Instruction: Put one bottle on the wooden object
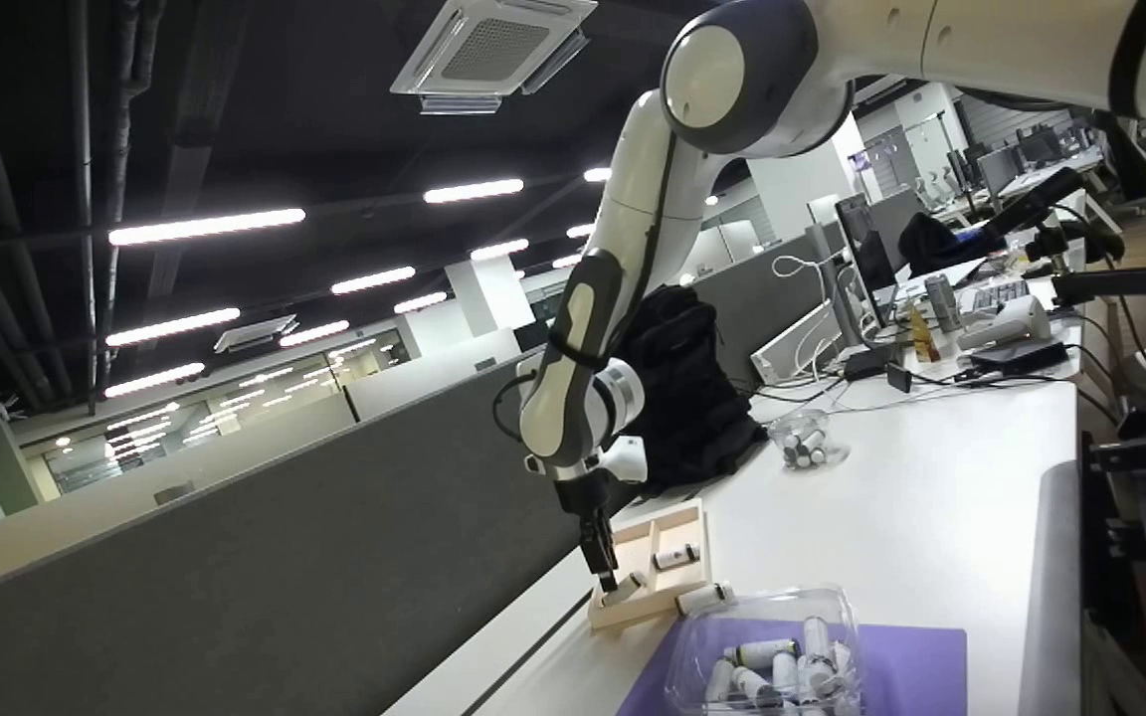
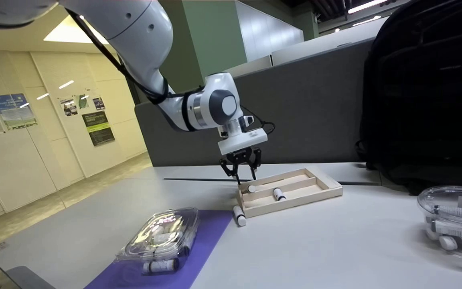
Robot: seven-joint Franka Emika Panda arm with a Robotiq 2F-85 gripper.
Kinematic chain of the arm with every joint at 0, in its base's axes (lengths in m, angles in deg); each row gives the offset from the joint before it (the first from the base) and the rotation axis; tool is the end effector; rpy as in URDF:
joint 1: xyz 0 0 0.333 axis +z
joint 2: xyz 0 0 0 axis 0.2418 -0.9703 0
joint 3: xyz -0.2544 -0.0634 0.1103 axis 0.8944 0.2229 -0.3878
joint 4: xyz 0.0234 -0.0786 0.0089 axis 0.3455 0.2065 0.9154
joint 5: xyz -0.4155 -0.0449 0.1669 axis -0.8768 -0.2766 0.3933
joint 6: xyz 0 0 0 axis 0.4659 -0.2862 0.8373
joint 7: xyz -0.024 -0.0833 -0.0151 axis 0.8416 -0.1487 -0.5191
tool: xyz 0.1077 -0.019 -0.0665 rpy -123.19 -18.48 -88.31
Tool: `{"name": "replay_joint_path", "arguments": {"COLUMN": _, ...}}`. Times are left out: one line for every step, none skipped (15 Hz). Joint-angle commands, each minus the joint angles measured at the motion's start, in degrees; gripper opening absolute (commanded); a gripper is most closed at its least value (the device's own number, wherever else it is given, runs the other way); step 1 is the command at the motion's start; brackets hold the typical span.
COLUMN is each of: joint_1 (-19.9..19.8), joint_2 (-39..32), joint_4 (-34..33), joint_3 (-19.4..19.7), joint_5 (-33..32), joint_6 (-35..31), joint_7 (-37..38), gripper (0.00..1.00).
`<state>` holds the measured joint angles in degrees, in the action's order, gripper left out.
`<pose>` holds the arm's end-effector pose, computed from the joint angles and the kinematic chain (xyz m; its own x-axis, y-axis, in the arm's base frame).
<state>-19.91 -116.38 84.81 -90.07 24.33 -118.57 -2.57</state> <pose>0.7343 0.0039 0.0748 0.7770 0.6181 0.1196 0.6163 -0.7855 0.0558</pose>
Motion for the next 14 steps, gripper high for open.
{"name": "replay_joint_path", "arguments": {"joint_1": 0.6, "joint_2": 1.06, "joint_4": 0.57, "joint_3": 0.11, "joint_5": -0.52, "joint_6": 0.64, "joint_7": 1.65, "gripper": 0.86}}
{"name": "replay_joint_path", "arguments": {"joint_1": 0.97, "joint_2": 1.73, "joint_4": 1.36, "joint_3": 0.27, "joint_5": -0.69, "joint_6": 0.4, "joint_7": 2.1, "gripper": 0.93}}
{"name": "replay_joint_path", "arguments": {"joint_1": 1.18, "joint_2": 2.29, "joint_4": 1.95, "joint_3": 0.24, "joint_5": -0.79, "joint_6": 0.46, "joint_7": 2.17, "gripper": 0.98}}
{"name": "replay_joint_path", "arguments": {"joint_1": 1.45, "joint_2": 3.25, "joint_4": 2.91, "joint_3": 0.13, "joint_5": -0.86, "joint_6": 0.7, "joint_7": 2.23, "gripper": 1.0}}
{"name": "replay_joint_path", "arguments": {"joint_1": 1.75, "joint_2": 4.06, "joint_4": 3.76, "joint_3": 0.05, "joint_5": -1.11, "joint_6": 0.56, "joint_7": 2.0, "gripper": 1.0}}
{"name": "replay_joint_path", "arguments": {"joint_1": 2.41, "joint_2": 5.23, "joint_4": 4.85, "joint_3": 0.29, "joint_5": -1.35, "joint_6": 0.73, "joint_7": 2.73, "gripper": 1.0}}
{"name": "replay_joint_path", "arguments": {"joint_1": 2.82, "joint_2": 6.3, "joint_4": 5.82, "joint_3": 0.21, "joint_5": -1.51, "joint_6": 0.91, "joint_7": 2.73, "gripper": 1.0}}
{"name": "replay_joint_path", "arguments": {"joint_1": 3.69, "joint_2": 7.73, "joint_4": 7.17, "joint_3": 0.72, "joint_5": -2.06, "joint_6": 0.99, "joint_7": 3.47, "gripper": 1.0}}
{"name": "replay_joint_path", "arguments": {"joint_1": 4.32, "joint_2": 9.04, "joint_4": 8.36, "joint_3": 0.96, "joint_5": -2.43, "joint_6": 1.24, "joint_7": 3.93, "gripper": 1.0}}
{"name": "replay_joint_path", "arguments": {"joint_1": 4.91, "joint_2": 10.42, "joint_4": 9.68, "joint_3": 1.14, "joint_5": -2.99, "joint_6": 1.51, "joint_7": 4.49, "gripper": 1.0}}
{"name": "replay_joint_path", "arguments": {"joint_1": 5.46, "joint_2": 11.67, "joint_4": 10.87, "joint_3": 1.35, "joint_5": -3.77, "joint_6": 1.69, "joint_7": 5.07, "gripper": 1.0}}
{"name": "replay_joint_path", "arguments": {"joint_1": 6.0, "joint_2": 13.03, "joint_4": 12.21, "joint_3": 1.62, "joint_5": -4.65, "joint_6": 2.27, "joint_7": 5.56, "gripper": 1.0}}
{"name": "replay_joint_path", "arguments": {"joint_1": 6.23, "joint_2": 14.25, "joint_4": 13.38, "joint_3": 1.54, "joint_5": -5.12, "joint_6": 3.03, "joint_7": 5.86, "gripper": 1.0}}
{"name": "replay_joint_path", "arguments": {"joint_1": 6.43, "joint_2": 15.32, "joint_4": 14.45, "joint_3": 1.56, "joint_5": -5.35, "joint_6": 3.87, "joint_7": 6.49, "gripper": 1.0}}
